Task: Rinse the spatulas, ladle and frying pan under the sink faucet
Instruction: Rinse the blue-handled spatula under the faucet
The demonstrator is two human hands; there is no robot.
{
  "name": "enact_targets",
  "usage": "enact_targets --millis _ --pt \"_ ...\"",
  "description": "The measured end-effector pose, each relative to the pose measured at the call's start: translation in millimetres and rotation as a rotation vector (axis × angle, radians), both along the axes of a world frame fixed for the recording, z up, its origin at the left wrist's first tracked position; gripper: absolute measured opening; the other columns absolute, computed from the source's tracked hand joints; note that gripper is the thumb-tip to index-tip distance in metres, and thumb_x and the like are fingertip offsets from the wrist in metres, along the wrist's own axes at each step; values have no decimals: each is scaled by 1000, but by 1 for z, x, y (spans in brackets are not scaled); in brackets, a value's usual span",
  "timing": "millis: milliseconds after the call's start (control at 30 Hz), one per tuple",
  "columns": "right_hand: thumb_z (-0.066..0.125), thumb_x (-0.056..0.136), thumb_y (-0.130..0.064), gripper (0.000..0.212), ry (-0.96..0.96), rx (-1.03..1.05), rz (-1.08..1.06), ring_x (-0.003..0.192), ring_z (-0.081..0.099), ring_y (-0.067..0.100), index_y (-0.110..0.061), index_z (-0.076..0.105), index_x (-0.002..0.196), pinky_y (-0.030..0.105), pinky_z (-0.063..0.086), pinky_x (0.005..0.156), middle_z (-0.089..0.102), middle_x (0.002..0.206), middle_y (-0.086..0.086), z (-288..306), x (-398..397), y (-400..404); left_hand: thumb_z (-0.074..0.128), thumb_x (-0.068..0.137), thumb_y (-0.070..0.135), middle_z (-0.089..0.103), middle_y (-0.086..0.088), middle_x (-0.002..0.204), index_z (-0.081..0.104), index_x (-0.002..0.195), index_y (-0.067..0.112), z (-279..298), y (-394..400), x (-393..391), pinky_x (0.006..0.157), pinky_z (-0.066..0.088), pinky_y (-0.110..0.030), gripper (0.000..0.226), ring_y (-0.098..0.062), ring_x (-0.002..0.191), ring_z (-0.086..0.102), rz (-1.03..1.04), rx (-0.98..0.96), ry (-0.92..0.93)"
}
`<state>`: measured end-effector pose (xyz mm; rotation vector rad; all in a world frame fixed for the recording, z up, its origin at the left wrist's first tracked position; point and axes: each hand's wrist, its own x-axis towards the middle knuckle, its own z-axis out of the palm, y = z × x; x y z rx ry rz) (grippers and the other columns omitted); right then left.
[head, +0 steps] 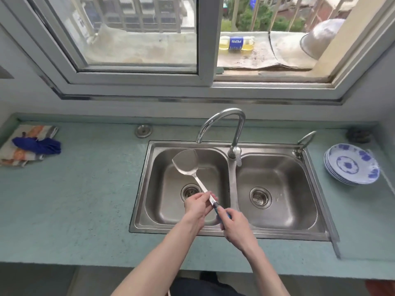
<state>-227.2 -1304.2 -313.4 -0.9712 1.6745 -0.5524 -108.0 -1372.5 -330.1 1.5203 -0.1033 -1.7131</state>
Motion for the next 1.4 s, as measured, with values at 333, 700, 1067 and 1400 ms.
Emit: enact_targets --millis 333,700,1067,1400 --pt "53 89 -68 61 136 -54 -25 101 70 15 -18 63 122 42 53 100 70 110 -6 -16 -63 -80 66 95 -4 72 -22 84 61 109 -12 -13 -14 -16 59 62 -31 17 -26 69 74 91 16 -24" --pt "48 106 -51 45 -237 147 -358 43 39 13 -10 54 88 20 29 39 41 60 2 -62 -65 -218 59 96 -9 72 -21 81 64 106 -13 -2 -24 -15 55 60 -28 11 -24 64 74 29 12 38" --pt "49 106 -47 49 -130 117 -403 34 28 12 -13 51 70 19 21 37 40 54 3 -77 -66 -227 56 98 -9 73 -20 77 64 108 -14 1 -36 -21 52 59 -27 14 -21 59 74 -5 34 52" --pt "39 106 -59 53 -160 247 -255 78 76 28 -8 50 117 31 60 59 73 98 19 -18 -61 -160 56 98 -8 73 -20 78 62 112 -14 -4 -47 -27 55 61 -28 17 -22 61 75 -10 21 73"
